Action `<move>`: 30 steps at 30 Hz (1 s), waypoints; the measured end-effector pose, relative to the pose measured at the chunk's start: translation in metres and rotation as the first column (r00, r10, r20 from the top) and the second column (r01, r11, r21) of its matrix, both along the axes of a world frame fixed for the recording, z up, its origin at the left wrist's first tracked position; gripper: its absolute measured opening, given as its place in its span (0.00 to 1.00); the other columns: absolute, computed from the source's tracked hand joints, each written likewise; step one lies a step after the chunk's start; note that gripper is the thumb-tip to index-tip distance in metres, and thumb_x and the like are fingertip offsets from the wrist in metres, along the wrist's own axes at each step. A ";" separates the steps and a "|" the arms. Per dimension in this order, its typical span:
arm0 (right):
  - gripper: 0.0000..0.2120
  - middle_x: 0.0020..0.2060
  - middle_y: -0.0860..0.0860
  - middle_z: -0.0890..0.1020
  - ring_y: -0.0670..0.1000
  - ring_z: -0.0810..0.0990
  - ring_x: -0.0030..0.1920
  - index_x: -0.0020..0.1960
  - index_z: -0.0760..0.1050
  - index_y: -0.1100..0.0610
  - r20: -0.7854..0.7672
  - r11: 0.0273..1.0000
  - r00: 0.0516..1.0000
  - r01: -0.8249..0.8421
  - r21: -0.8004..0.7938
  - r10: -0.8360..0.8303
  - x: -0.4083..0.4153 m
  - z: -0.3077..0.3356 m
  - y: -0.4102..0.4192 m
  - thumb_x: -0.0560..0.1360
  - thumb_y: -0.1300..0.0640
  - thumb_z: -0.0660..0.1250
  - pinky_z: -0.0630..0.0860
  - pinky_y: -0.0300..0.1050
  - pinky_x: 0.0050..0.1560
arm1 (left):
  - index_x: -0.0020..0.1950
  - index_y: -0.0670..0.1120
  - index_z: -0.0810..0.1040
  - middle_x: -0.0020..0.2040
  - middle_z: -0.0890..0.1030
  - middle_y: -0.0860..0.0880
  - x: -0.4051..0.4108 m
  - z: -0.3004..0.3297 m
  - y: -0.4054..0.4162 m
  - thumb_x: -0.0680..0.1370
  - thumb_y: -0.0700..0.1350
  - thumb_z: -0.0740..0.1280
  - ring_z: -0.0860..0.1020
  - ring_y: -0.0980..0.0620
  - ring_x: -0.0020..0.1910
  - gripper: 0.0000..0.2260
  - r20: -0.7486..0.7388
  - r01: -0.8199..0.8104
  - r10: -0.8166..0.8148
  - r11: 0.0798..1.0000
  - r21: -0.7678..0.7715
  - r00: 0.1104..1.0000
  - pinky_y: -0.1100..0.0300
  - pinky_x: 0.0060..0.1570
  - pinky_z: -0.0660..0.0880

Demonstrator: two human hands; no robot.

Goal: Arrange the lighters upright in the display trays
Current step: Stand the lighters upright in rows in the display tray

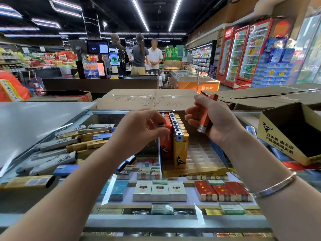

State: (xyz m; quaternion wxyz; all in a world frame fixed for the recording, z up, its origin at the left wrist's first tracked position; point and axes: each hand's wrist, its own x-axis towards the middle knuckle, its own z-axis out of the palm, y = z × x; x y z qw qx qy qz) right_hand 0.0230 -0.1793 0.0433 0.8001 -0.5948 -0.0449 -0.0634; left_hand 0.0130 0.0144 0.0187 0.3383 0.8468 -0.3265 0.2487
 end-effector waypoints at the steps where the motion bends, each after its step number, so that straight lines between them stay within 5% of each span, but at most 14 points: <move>1: 0.08 0.27 0.52 0.81 0.49 0.81 0.28 0.45 0.72 0.60 -0.002 1.000 1.000 -0.002 0.000 0.002 0.000 0.000 0.000 0.77 0.55 0.64 0.77 0.38 0.27 | 0.45 0.54 0.77 0.38 0.78 0.61 0.001 -0.002 -0.002 0.67 0.56 0.68 0.78 0.62 0.39 0.10 0.024 0.001 -0.001 1.000 0.023 1.000 0.71 0.40 0.75; 4: 0.08 0.27 0.52 0.81 0.49 0.81 0.28 0.45 0.73 0.59 -0.005 1.000 1.000 -0.003 -0.002 0.003 0.000 0.000 0.000 0.77 0.54 0.64 0.77 0.38 0.27 | 0.45 0.53 0.78 0.40 0.78 0.59 0.002 -0.006 -0.005 0.68 0.49 0.72 0.78 0.59 0.38 0.08 0.028 0.021 -0.022 0.999 0.027 0.999 0.61 0.40 0.78; 10: 0.10 0.27 0.51 0.81 0.49 0.81 0.28 0.44 0.72 0.58 -0.020 1.000 1.000 0.014 -0.024 -0.015 -0.001 -0.001 0.000 0.78 0.51 0.63 0.77 0.39 0.28 | 0.44 0.56 0.79 0.41 0.74 0.60 0.000 0.003 0.002 0.66 0.62 0.63 0.75 0.58 0.37 0.14 -0.038 0.051 -0.050 0.999 0.011 0.998 0.56 0.37 0.77; 14: 0.14 0.31 0.50 0.79 0.48 0.77 0.32 0.41 0.72 0.55 -0.017 0.985 0.988 0.154 -0.076 -0.155 0.002 -0.001 -0.002 0.77 0.45 0.61 0.72 0.44 0.37 | 0.44 0.51 0.81 0.38 0.76 0.59 -0.003 0.004 0.003 0.69 0.55 0.66 0.76 0.56 0.35 0.10 0.038 0.022 -0.025 0.997 0.076 0.999 0.54 0.36 0.78; 17: 0.18 0.30 0.49 0.77 0.48 0.74 0.33 0.36 0.72 0.53 0.003 0.965 0.974 0.224 -0.134 -0.226 0.003 0.001 -0.005 0.77 0.41 0.58 0.68 0.42 0.35 | 0.44 0.48 0.81 0.37 0.79 0.55 -0.001 0.004 0.004 0.69 0.52 0.67 0.76 0.54 0.35 0.10 -0.041 0.017 -0.014 0.997 0.071 0.999 0.51 0.37 0.78; 23: 0.13 0.38 0.53 0.75 0.49 0.77 0.37 0.49 0.71 0.55 0.009 0.994 0.994 0.105 -0.038 -0.104 0.001 0.001 -0.001 0.74 0.47 0.66 0.77 0.42 0.31 | 0.42 0.57 0.76 0.34 0.78 0.58 -0.006 0.005 0.001 0.71 0.63 0.59 0.77 0.58 0.32 0.13 -0.022 0.016 -0.016 1.000 0.018 1.000 0.54 0.34 0.78; 27: 0.07 0.34 0.54 0.78 0.48 0.81 0.30 0.43 0.71 0.56 0.075 0.992 0.993 -0.097 0.085 0.091 -0.002 0.000 0.003 0.71 0.56 0.69 0.77 0.39 0.27 | 0.50 0.53 0.75 0.39 0.79 0.57 -0.006 0.005 -0.001 0.74 0.60 0.58 0.78 0.58 0.36 0.14 0.059 0.027 -0.020 0.994 -0.107 0.998 0.65 0.35 0.75; 30: 0.08 0.32 0.54 0.81 0.50 0.83 0.32 0.41 0.71 0.58 0.148 0.961 0.959 -0.258 0.101 0.242 -0.003 -0.002 0.007 0.65 0.59 0.69 0.79 0.40 0.29 | 0.55 0.53 0.72 0.38 0.78 0.56 -0.007 0.003 -0.005 0.74 0.60 0.59 0.78 0.60 0.36 0.16 -0.033 0.064 -0.071 0.981 -0.186 0.997 0.67 0.35 0.75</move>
